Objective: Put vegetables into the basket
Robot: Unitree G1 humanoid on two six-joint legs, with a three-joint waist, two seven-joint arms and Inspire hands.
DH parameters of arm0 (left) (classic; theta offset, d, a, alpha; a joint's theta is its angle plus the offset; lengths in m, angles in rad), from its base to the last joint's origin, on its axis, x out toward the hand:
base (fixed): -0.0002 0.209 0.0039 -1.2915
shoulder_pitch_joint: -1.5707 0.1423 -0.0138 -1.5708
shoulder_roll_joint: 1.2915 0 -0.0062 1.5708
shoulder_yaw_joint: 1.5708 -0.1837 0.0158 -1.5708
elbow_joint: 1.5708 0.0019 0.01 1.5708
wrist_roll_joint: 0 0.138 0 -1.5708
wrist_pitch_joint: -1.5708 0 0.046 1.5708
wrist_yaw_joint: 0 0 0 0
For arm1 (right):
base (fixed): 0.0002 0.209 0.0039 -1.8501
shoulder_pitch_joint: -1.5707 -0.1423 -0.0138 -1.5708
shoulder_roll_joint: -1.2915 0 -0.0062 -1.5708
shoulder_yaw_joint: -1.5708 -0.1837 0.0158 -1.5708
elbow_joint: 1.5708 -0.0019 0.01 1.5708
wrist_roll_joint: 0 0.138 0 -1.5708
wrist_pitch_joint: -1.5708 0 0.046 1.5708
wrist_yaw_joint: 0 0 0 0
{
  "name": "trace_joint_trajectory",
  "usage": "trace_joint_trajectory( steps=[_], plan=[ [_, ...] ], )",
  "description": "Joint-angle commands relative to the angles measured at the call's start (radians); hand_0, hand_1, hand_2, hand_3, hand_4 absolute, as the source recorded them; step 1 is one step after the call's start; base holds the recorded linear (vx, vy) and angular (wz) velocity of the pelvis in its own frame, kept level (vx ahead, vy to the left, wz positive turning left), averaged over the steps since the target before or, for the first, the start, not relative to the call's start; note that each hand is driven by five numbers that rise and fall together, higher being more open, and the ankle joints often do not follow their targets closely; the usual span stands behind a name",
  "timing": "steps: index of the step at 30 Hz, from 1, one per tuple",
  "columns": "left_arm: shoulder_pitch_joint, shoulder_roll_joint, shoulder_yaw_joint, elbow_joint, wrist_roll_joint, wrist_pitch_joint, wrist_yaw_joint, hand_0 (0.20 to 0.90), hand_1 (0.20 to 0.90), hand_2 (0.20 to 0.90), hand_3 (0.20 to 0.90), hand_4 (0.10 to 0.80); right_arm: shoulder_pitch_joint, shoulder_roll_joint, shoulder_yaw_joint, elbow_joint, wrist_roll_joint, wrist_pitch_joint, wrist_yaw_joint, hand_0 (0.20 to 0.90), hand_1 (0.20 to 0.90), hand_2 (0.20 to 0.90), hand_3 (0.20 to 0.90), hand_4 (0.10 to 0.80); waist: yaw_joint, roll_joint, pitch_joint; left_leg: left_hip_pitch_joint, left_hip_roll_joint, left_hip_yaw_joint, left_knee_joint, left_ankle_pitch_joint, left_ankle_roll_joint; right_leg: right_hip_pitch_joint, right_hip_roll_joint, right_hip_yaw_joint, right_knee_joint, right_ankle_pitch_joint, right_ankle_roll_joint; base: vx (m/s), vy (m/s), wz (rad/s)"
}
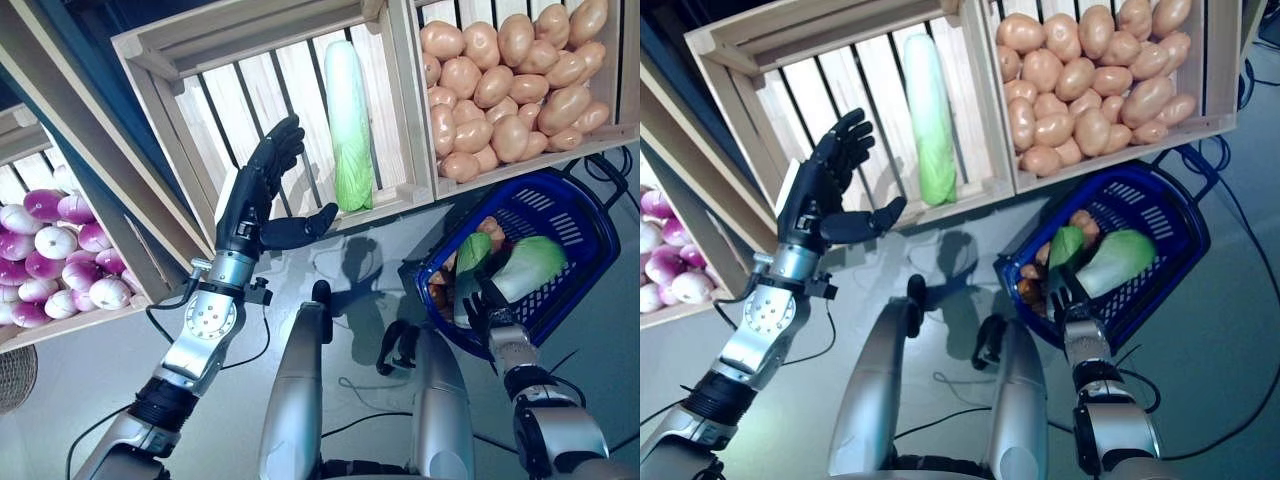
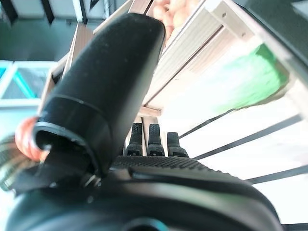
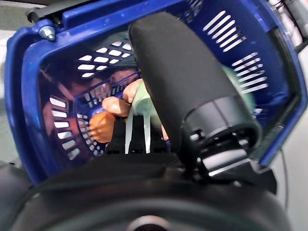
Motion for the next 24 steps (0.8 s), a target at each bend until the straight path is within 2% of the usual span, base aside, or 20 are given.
trace_joint_trajectory(
  steps=[1,6,7,8,9,10,11,13,14,15,17,18,19,22,24],
  plan=[
    [-0.030,0.036,0.106,-0.168,0.206,-0.067,0.107,0.900,0.900,0.900,0.900,0.800,0.106,-0.020,0.008,-0.066,-0.119,-0.062,0.053,0.900,0.900,0.900,0.900,0.800,-0.026,0.013,-0.080,0.110,-0.005,0.057,-0.030,-0.123,0.020,0.040,0.022,0.023,-0.198,0.223,-0.001,0.095,0.023,-0.17],
    [-0.079,0.129,0.153,-0.123,0.427,0.097,0.208,0.900,0.900,0.900,0.900,0.800,0.224,-0.002,0.045,-0.173,-0.101,-0.064,0.118,0.900,0.900,0.900,0.900,0.800,-0.065,0.006,-0.086,0.153,0.009,0.083,-0.122,-0.080,0.008,0.078,0.038,0.036,-0.299,0.250,0.009,-0.018,0.032,-0.13],
    [-0.083,0.142,0.165,-0.116,0.475,0.126,0.214,0.900,0.900,0.900,0.900,0.800,0.237,-0.001,0.049,-0.196,-0.101,-0.061,0.117,0.900,0.900,0.900,0.900,0.800,-0.072,0.008,-0.082,0.145,0.013,0.091,-0.133,-0.054,0.010,0.071,0.040,0.032,-0.315,0.272,0.002,-0.030,0.045,-0.20],
    [-0.084,0.157,0.174,-0.109,0.559,0.155,0.231,0.900,0.900,0.900,0.900,0.800,0.249,-0.002,0.052,-0.216,-0.108,-0.051,0.117,0.900,0.900,0.900,0.900,0.800,-0.078,0.009,-0.086,0.156,0.010,0.084,-0.140,-0.069,-0.001,0.082,0.043,0.041,-0.327,0.259,0.011,-0.130,0.053,-0.13],
    [-0.096,0.198,0.186,-0.096,0.636,0.199,0.236,0.900,0.900,0.900,0.900,0.800,0.260,-0.011,0.058,-0.243,-0.122,-0.039,0.123,0.900,0.900,0.900,0.900,0.800,-0.088,0.013,-0.079,0.147,0.017,0.094,-0.156,-0.039,0.000,0.073,0.044,0.038,-0.347,0.282,0.002,-0.057,0.055,-0.10],
    [-0.101,0.219,0.192,-0.090,0.667,0.209,0.264,0.900,0.900,0.900,0.900,0.800,0.265,-0.014,0.061,-0.258,-0.131,-0.038,0.120,0.900,0.900,0.900,0.900,0.800,-0.091,0.014,-0.077,0.148,0.018,0.097,-0.162,-0.036,-0.002,0.074,0.044,0.040,-0.353,0.283,0.002,-0.054,0.061,-0.08],
    [-0.107,0.255,0.200,-0.074,0.739,0.257,0.253,0.900,0.900,0.900,0.900,0.800,0.273,-0.020,0.067,-0.278,-0.140,-0.031,0.120,0.900,0.900,0.900,0.900,0.800,-0.097,0.018,-0.079,0.158,0.016,0.095,-0.165,-0.057,-0.011,0.082,0.046,0.048,-0.355,0.262,0.009,0.046,0.046,-0.08],
    [-0.111,0.284,0.204,-0.055,0.738,0.284,0.246,0.900,0.900,0.900,0.900,0.800,0.288,-0.020,0.074,-0.291,-0.138,-0.032,0.128,0.900,0.900,0.900,0.900,0.800,-0.104,0.020,-0.078,0.164,0.017,0.103,-0.179,-0.054,-0.014,0.083,0.047,0.050,-0.362,0.261,0.009,-0.032,0.040,-0.13],
    [-0.114,0.308,0.207,-0.038,0.844,0.305,0.220,0.900,0.900,0.900,0.900,0.800,0.296,-0.022,0.072,-0.300,-0.141,-0.025,0.137,0.900,0.900,0.900,0.900,0.800,-0.110,0.023,-0.070,0.158,0.018,0.117,-0.189,-0.031,-0.008,0.074,0.047,0.045,-0.373,0.282,0.001,-0.034,0.033,-0.11],
    [-0.113,0.313,0.206,-0.036,0.862,0.303,0.221,0.900,0.900,0.900,0.900,0.800,0.297,-0.024,0.072,-0.303,-0.143,-0.023,0.137,0.900,0.900,0.900,0.900,0.800,-0.111,0.024,-0.073,0.167,0.013,0.108,-0.188,-0.051,-0.016,0.082,0.049,0.053,-0.371,0.264,0.009,-0.048,0.034,-0.05],
    [-0.129,0.364,0.188,-0.032,1.008,0.330,0.194,0.900,0.900,0.900,0.900,0.800,0.301,-0.042,0.079,-0.325,-0.146,-0.018,0.130,0.900,0.900,0.900,0.900,0.800,-0.120,0.029,-0.064,0.162,0.013,0.108,-0.186,-0.050,-0.020,0.078,0.050,0.057,-0.370,0.262,0.006,-0.051,0.032,0.02],
    [-0.133,0.374,0.185,-0.033,1.032,0.337,0.183,0.900,0.900,0.900,0.900,0.800,0.300,-0.044,0.079,-0.326,-0.144,-0.018,0.131,0.900,0.900,0.900,0.900,0.800,-0.121,0.028,-0.058,0.153,0.017,0.117,-0.188,-0.030,-0.013,0.068,0.048,0.049,-0.371,0.279,-0.003,-0.031,0.033,0.04],
    [-0.146,0.414,0.166,-0.033,1.111,0.362,0.160,0.900,0.900,0.900,0.900,0.800,0.301,-0.053,0.077,-0.318,-0.141,-0.022,0.141,0.900,0.900,0.900,0.900,0.800,-0.126,0.031,-0.059,0.165,0.014,0.109,-0.182,-0.058,-0.022,0.077,0.047,0.058,-0.360,0.254,0.005,-0.015,0.029,0.04],
    [-0.205,0.490,0.092,-0.021,1.177,0.408,0.052,0.900,0.900,0.900,0.900,0.800,0.300,-0.072,0.083,-0.307,-0.138,-0.039,0.160,0.900,0.900,0.900,0.900,0.800,-0.139,0.030,-0.051,0.163,0.021,0.112,-0.174,-0.063,-0.024,0.079,0.042,0.057,-0.364,0.254,0.006,0.013,0.013,0.02],
    [-0.234,0.508,0.052,-0.029,1.204,0.413,-0.008,0.900,0.900,0.900,0.900,0.800,0.291,-0.082,0.088,-0.308,-0.148,-0.061,0.152,0.900,0.900,0.900,0.900,0.800,-0.142,0.030,-0.046,0.158,0.023,0.112,-0.168,-0.066,-0.023,0.075,0.040,0.056,-0.364,0.254,0.004,-0.020,0.004,0.00]
  ],
)
